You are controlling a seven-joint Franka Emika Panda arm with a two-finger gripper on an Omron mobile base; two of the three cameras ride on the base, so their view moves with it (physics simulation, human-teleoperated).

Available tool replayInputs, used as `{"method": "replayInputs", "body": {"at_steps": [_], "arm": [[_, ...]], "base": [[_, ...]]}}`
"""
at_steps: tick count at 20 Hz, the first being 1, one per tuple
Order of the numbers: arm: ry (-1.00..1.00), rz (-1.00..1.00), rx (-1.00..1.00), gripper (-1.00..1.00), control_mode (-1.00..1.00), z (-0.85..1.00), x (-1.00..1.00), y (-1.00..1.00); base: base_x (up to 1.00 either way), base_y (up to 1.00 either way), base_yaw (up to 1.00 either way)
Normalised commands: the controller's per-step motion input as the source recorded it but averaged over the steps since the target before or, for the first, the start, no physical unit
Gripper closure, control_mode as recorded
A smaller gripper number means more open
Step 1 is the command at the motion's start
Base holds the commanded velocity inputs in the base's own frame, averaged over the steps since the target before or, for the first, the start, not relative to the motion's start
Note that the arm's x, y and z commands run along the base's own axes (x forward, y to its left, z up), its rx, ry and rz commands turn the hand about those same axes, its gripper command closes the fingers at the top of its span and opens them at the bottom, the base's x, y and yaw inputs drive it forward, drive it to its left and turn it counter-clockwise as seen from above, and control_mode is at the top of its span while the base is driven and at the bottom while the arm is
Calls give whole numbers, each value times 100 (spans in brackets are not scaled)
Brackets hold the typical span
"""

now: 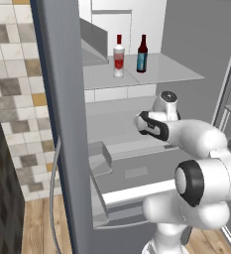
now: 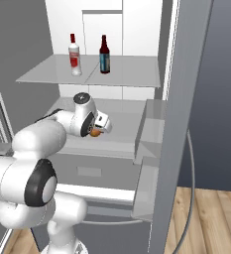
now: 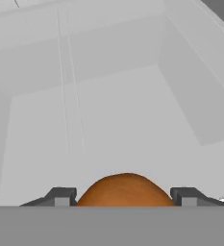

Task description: Place the liquor and beer on the top shelf of the fridge to keep them out of children's reach, and place the tangerine on lower shelves for easy access.

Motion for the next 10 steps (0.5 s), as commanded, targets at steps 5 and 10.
{"method": "replayInputs", "body": {"at_steps": [5,10], "arm": [[0,5,0,100,-100,-33,55,1],[0,4,0,100,-100,-35,56,0]], "base": [[0,0,0],[0,0,0]]}}
